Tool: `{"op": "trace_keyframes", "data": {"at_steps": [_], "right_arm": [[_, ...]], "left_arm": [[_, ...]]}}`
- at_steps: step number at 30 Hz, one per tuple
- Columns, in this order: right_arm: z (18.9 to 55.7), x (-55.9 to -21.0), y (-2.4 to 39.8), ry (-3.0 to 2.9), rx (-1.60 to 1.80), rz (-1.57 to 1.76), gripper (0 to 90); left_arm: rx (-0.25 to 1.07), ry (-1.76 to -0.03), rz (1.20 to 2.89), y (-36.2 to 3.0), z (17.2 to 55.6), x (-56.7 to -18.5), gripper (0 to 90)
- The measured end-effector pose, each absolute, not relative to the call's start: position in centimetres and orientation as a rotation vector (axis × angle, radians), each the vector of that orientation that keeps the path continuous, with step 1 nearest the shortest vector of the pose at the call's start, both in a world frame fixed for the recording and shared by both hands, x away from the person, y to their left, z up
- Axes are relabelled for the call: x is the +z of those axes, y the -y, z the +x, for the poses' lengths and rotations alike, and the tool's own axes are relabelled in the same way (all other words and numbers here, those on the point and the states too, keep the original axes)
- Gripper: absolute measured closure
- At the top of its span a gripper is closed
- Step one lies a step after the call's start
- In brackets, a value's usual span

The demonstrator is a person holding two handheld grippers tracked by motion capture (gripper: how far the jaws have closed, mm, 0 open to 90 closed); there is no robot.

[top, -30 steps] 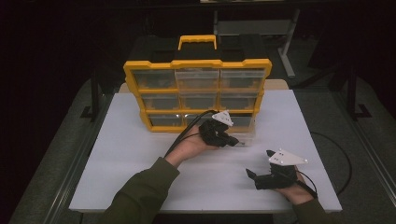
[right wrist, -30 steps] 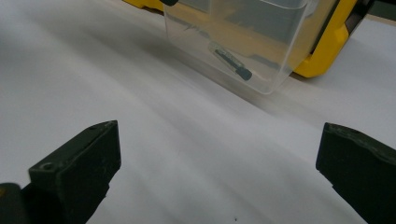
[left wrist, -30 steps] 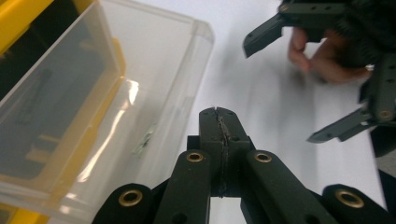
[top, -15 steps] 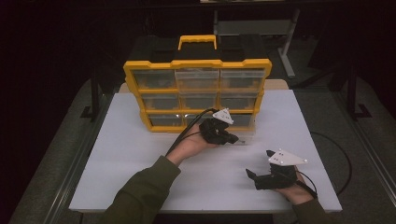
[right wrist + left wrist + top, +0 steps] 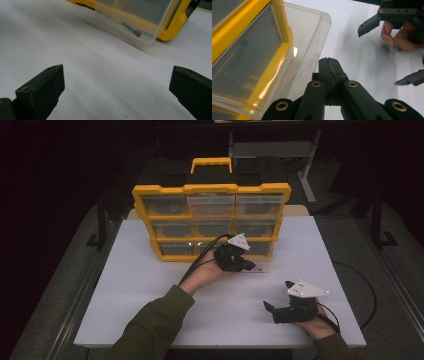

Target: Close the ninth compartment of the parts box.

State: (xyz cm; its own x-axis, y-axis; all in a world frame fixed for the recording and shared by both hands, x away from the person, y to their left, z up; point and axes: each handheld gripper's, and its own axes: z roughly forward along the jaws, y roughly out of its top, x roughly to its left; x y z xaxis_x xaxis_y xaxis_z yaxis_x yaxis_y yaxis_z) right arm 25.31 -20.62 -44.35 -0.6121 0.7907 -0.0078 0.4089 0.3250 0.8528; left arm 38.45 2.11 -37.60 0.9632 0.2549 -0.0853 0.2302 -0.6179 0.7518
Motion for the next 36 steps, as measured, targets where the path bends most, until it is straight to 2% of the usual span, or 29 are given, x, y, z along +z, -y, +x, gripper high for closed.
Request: {"op": "trace_keyframes", "data": {"at_steps": [36], "right_arm": [[25.3, -44.4, 20.7, -2.174, 1.209, 1.055, 0.0]], "left_arm": [[0.108, -0.404, 2.209, -1.9, 40.9, -37.8, 90.0]]}}
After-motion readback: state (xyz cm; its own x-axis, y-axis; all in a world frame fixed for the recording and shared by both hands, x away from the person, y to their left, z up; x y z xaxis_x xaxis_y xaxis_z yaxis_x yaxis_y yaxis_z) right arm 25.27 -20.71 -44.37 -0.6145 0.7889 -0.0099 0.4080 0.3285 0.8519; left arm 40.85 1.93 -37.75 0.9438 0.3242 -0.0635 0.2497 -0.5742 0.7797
